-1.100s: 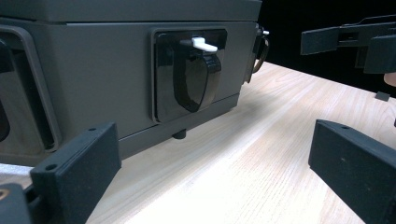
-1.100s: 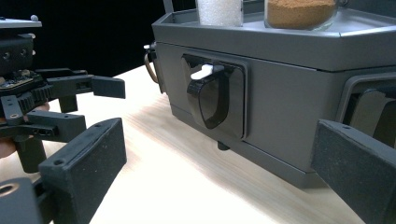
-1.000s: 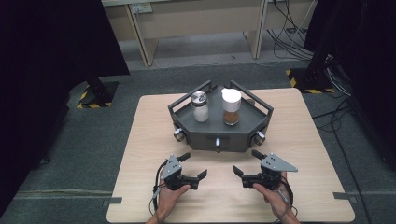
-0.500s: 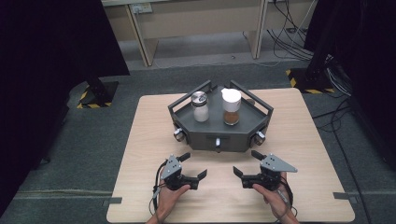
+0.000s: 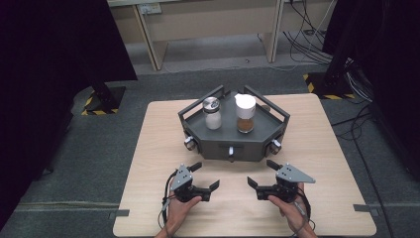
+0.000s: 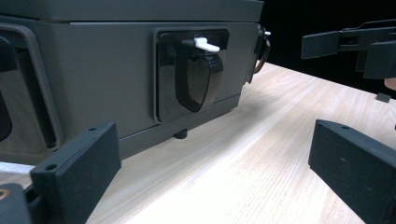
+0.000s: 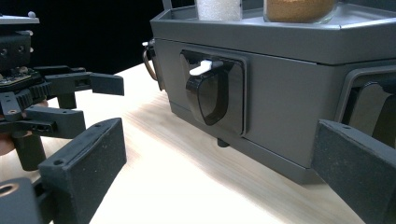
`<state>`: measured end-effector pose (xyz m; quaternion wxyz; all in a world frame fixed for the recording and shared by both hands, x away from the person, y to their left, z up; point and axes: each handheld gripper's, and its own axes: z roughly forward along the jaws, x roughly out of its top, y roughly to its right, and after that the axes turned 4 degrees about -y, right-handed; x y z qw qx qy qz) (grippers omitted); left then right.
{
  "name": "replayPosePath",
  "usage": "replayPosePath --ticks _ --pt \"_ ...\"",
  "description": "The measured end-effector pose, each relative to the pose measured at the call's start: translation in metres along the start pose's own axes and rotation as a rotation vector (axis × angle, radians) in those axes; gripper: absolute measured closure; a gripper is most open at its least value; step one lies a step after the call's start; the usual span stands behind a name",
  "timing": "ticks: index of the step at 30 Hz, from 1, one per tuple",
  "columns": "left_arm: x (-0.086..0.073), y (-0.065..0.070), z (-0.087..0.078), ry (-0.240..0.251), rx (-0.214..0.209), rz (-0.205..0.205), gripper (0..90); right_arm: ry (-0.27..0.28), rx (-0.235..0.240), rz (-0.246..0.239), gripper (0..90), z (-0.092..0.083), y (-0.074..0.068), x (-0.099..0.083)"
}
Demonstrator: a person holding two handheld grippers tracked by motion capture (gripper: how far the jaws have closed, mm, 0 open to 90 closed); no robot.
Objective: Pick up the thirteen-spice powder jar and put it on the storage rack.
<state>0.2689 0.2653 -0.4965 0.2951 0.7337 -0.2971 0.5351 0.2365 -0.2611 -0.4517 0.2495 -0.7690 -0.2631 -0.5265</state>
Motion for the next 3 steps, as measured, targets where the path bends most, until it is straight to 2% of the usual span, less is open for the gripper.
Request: replayPosePath --ticks 3 --pt "0.0 0.0001 0.0004 -0.002 -0.001 0.002 1.9 -0.001 0.0 -0.002 3.8 0.0002 0.0 -0.0001"
